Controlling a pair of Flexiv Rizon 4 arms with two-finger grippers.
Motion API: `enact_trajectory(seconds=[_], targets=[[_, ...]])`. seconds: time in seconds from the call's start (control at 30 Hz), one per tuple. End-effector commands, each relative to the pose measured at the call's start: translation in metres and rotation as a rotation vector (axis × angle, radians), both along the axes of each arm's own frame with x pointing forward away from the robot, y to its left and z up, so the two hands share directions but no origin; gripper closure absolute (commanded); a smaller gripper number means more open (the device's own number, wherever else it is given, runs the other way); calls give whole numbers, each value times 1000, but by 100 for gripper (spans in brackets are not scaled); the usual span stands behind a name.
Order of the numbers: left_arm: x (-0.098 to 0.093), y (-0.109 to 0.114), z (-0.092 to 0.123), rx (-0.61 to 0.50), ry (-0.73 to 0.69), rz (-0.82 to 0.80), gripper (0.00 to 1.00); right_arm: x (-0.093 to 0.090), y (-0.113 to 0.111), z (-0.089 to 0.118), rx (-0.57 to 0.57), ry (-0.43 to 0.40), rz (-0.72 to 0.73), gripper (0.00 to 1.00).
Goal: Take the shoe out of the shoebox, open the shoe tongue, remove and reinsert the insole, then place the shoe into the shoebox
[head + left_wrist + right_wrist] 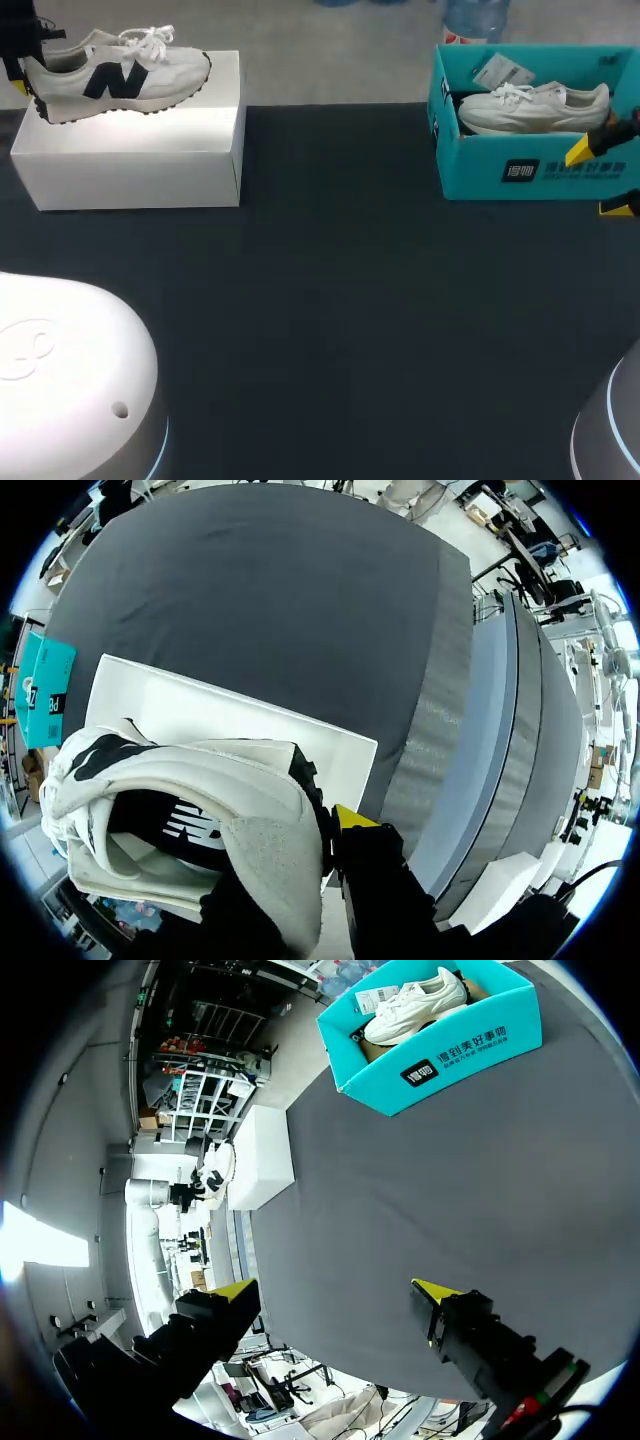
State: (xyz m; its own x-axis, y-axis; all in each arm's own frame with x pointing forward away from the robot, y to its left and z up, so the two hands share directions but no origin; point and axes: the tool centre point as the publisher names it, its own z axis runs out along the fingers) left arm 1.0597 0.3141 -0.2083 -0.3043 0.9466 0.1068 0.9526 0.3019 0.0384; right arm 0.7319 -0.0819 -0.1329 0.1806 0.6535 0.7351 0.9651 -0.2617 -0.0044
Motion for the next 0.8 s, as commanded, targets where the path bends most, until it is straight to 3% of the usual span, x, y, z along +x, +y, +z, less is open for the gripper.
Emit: enact_trajectory(seconds=[0.03,0.27,0.53,0.8], targets=[[17,5,2,41,14,-183,100,0,0,-1,-1,1,-1,0],[31,8,-3,49,-2,-192,100,0,0,-1,-1,1,-1,0],[35,9,-12,37,4,-228,100,0,0,-1,-1,1,-1,0],[32,5,-39,19,-29,-260,100,0,0,-1,-1,1,-1,0]])
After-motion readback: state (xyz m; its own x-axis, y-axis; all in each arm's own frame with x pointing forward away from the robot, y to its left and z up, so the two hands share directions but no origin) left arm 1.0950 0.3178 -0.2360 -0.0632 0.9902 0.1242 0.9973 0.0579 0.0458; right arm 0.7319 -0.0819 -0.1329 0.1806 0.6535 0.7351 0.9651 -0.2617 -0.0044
